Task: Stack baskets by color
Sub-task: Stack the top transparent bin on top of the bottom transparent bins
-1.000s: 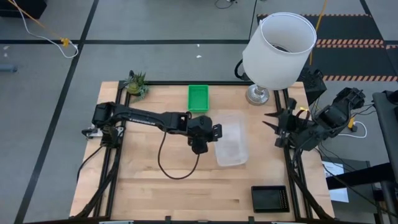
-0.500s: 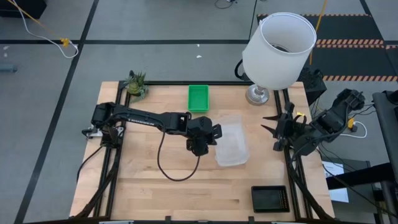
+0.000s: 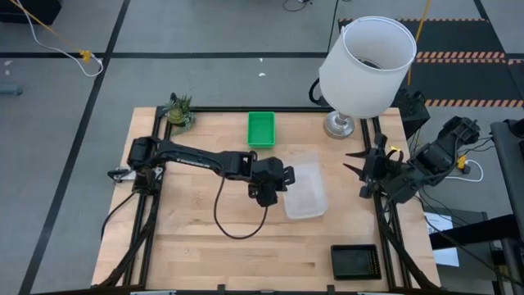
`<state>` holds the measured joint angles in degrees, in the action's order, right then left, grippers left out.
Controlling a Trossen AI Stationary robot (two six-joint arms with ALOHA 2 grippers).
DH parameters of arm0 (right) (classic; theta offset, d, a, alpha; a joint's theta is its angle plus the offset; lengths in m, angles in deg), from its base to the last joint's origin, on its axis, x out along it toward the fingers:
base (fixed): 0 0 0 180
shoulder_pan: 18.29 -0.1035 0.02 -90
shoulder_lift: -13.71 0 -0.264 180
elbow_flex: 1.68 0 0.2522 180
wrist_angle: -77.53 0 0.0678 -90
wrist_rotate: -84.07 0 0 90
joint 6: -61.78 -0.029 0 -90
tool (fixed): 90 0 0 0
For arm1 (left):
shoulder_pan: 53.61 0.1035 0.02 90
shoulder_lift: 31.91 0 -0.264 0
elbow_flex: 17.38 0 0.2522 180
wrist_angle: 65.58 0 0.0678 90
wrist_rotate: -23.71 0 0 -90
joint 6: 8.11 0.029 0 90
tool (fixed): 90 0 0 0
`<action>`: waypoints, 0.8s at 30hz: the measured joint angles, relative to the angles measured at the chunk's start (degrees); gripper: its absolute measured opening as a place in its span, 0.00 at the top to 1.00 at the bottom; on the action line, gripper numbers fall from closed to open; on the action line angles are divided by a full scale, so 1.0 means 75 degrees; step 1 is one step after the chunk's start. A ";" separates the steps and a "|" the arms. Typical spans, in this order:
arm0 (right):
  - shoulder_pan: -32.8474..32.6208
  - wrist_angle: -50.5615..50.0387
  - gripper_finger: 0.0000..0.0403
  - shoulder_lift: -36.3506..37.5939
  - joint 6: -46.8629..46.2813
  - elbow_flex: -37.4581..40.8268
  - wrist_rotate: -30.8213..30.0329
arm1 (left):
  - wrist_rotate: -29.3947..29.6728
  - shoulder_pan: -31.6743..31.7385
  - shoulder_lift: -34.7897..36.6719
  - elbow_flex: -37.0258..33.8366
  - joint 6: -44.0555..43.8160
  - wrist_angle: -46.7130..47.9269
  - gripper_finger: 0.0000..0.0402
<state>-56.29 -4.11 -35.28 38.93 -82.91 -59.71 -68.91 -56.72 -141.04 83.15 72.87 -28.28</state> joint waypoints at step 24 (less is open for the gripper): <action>0.0000 0.0000 0.69 0.0000 0.0026 0.0000 0.0015 | 0.0553 -0.0027 -0.0152 -0.0004 0.0219 0.0329 0.99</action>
<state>-56.29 -4.11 -35.28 39.13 -82.91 -59.60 -64.76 -56.93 -142.19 83.12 74.51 -25.81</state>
